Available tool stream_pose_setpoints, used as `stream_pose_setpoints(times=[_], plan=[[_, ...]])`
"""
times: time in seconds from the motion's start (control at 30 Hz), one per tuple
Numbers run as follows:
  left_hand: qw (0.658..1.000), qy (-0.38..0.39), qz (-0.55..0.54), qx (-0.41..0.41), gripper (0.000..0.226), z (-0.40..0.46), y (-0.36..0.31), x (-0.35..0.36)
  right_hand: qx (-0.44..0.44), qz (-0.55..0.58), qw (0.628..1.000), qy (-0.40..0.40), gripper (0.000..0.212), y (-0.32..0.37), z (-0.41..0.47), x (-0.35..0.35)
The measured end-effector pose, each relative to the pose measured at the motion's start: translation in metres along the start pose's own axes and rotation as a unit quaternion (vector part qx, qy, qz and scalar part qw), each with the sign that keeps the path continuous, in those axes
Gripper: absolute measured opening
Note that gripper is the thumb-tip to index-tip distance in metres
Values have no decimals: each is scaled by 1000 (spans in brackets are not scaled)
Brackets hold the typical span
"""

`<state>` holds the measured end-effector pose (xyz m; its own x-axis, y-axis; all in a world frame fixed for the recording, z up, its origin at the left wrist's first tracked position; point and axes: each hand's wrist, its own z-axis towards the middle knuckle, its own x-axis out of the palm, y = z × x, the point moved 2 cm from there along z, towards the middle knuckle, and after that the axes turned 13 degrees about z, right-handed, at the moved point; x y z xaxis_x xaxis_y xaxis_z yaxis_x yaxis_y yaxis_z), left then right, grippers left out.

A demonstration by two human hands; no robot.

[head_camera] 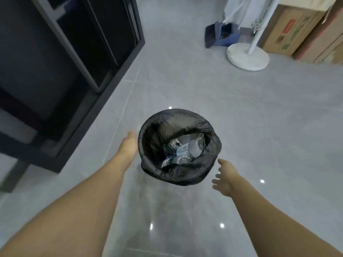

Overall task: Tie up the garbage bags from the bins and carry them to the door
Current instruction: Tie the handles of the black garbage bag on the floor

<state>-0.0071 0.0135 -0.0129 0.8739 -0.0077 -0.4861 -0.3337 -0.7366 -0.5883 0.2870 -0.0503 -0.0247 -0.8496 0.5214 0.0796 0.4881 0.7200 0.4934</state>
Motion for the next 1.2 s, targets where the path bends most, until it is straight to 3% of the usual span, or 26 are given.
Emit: stream_pose_setpoints(times=[0.1,0.23,0.43,0.57,0.7,0.87,1.07,1.13,1.2], plan=[[985,81,-126,-84,68,19,23,13,46,83,995,37,68,-16,20,-1],[955,187,-202,-115,53,18,44,21,52,126,986,98,52,-30,21,5],[960,244,-116,-72,33,13,47,20,30,158,980,117,35,-31,9,8],[960,251,-83,-91,16,6,48,8,28,169,978,121,25,-30,-1,5],[957,272,-51,-87,24,-2,46,-6,6,165,980,106,19,-28,-11,4],[956,284,-15,-71,30,-12,23,-29,-41,75,996,15,10,-14,-19,-1],[973,226,45,-13,23,-27,-24,-46,-161,34,986,-38,7,21,-34,6],[988,147,-4,47,19,-26,-40,-43,-212,56,975,-28,8,34,-39,16],[982,68,-122,127,14,-25,-56,-39,-255,75,964,3,8,46,-44,27]])
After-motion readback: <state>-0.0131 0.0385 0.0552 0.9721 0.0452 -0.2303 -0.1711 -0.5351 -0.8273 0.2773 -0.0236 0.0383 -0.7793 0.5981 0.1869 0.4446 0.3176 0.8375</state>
